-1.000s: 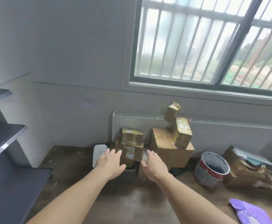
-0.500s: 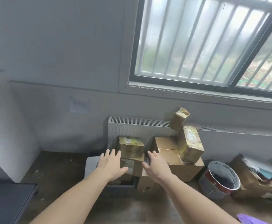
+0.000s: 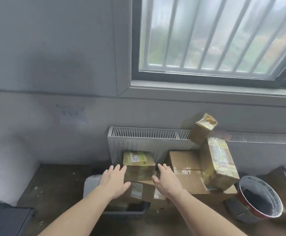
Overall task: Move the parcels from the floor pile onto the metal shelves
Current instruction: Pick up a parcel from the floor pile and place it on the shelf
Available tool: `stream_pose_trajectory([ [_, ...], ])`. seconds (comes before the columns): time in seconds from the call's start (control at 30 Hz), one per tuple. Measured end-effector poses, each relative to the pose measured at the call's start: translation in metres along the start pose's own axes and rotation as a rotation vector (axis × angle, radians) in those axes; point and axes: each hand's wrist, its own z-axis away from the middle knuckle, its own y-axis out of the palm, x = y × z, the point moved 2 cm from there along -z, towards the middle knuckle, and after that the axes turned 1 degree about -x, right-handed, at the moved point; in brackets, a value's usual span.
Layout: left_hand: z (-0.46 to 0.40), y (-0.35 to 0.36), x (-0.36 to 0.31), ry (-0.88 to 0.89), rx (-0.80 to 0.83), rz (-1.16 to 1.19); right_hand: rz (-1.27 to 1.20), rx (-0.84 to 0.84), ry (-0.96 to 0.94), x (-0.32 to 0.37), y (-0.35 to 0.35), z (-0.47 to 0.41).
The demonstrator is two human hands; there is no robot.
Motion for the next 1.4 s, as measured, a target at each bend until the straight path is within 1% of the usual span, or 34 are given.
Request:
stream_pose_trajectory([
  [0.23,-0.098,0.048,0.002,-0.023,0.094,0.075,0.021,0.167,0.04,-0.044,0.038,-0.097],
  [0.33,-0.15,0.067,0.01,-0.021,0.103,0.077,0.034,0.212,0.046,-0.058,0.055,-0.138],
  [0.5,-0.246,0.109,0.029,0.037,0.084,-0.013,0.071,0.23,0.005,-0.072,0.093,-0.225],
  [0.6,-0.287,0.138,0.038,0.054,0.082,-0.06,0.129,0.246,-0.039,-0.079,0.128,-0.269],
  [0.67,-0.308,0.157,0.044,0.091,0.058,-0.136,0.196,0.252,-0.091,-0.081,0.15,-0.29],
  [0.77,-0.329,0.184,0.048,0.126,0.076,-0.178,0.267,0.291,-0.134,-0.083,0.179,-0.306],
  [0.87,-0.337,0.208,0.052,0.097,0.063,-0.107,0.249,0.314,-0.124,-0.086,0.204,-0.311],
  [1.0,-0.34,0.225,0.058,0.059,0.012,-0.061,0.287,0.215,-0.142,-0.088,0.227,-0.308],
  [1.13,-0.346,0.235,0.06,0.004,0.034,-0.074,0.206,0.166,-0.067,-0.079,0.236,-0.311],
  [1.2,-0.347,0.24,0.061,-0.023,0.037,-0.065,0.201,0.163,-0.06,-0.079,0.238,-0.312],
  [1.3,-0.349,0.244,0.06,-0.017,0.031,-0.086,0.165,0.132,-0.051,-0.08,0.238,-0.315],
  [1.4,-0.35,0.244,0.059,-0.022,0.011,-0.035,0.082,0.099,-0.014,-0.078,0.237,-0.32],
])
